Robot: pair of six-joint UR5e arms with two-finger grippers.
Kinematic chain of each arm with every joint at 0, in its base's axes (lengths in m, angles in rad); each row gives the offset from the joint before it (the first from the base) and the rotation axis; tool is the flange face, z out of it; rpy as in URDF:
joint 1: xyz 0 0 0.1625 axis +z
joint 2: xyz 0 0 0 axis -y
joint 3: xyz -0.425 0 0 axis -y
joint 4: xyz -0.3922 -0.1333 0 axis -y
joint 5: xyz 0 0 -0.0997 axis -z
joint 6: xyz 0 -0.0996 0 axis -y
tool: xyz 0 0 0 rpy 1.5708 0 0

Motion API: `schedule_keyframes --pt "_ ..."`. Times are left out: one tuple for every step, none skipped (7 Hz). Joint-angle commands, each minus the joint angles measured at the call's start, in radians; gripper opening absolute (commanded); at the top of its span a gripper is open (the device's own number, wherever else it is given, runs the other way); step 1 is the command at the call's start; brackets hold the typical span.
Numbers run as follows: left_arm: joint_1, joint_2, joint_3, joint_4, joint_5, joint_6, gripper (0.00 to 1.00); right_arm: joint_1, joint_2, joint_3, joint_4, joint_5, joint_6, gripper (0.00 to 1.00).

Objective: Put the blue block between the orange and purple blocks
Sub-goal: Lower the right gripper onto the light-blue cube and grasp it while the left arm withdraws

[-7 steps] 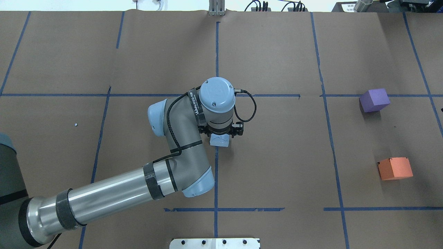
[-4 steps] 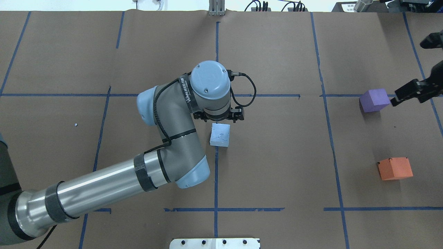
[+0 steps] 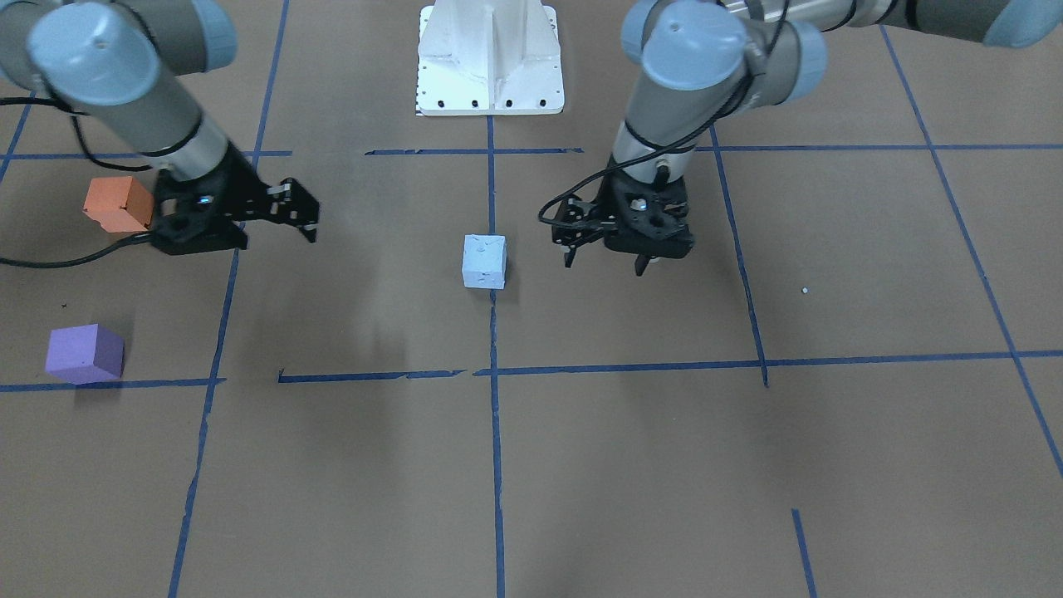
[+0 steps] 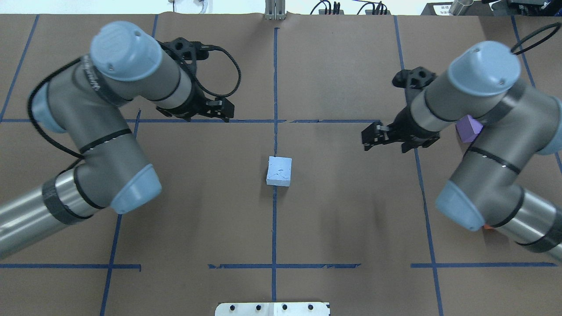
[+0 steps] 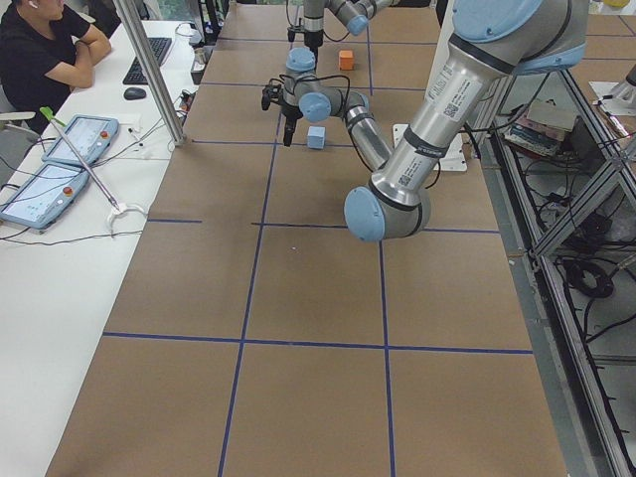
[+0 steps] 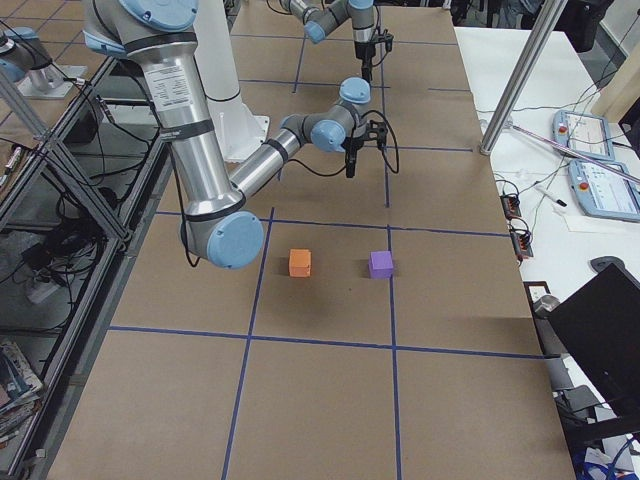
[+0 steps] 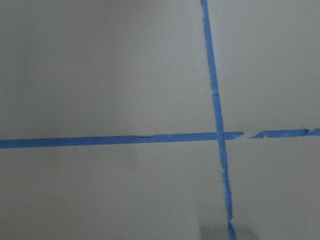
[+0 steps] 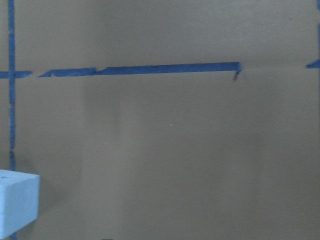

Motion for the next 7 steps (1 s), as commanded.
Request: schedule_keyframes --pt "-0.073 0.147 -0.101 -0.001 -0.060 0.108 1.00 -0.144 0.244 -0.181 -0.004 -0.127 0.238 1.00" --pt "-0.078 0.184 -0.122 -0.003 -0.058 0.119 1.00 -0.163 0.333 -0.282 -0.004 -0.150 0.273 1.00" --pt "-0.078 0.186 -0.123 -0.003 -0.057 0.119 1.00 -0.172 0.372 -0.325 -0.001 -0.164 0.291 1.00" --pt "-0.078 0.187 -0.123 -0.001 -0.055 0.117 1.00 -0.178 0.383 -0.350 0.000 -0.166 0.294 1.00" --pt "-0.077 0.187 -0.123 -0.001 -0.055 0.117 1.00 -0.185 0.406 -0.390 -0.001 -0.178 0.294 1.00" --pt "-0.077 0.187 -0.123 -0.001 -0.055 0.117 1.00 -0.198 0.406 -0.401 -0.001 -0.193 0.294 1.00" --pt "-0.077 0.187 -0.123 -0.001 -0.055 0.116 1.00 -0.205 0.412 -0.425 0.000 -0.205 0.291 0.99"
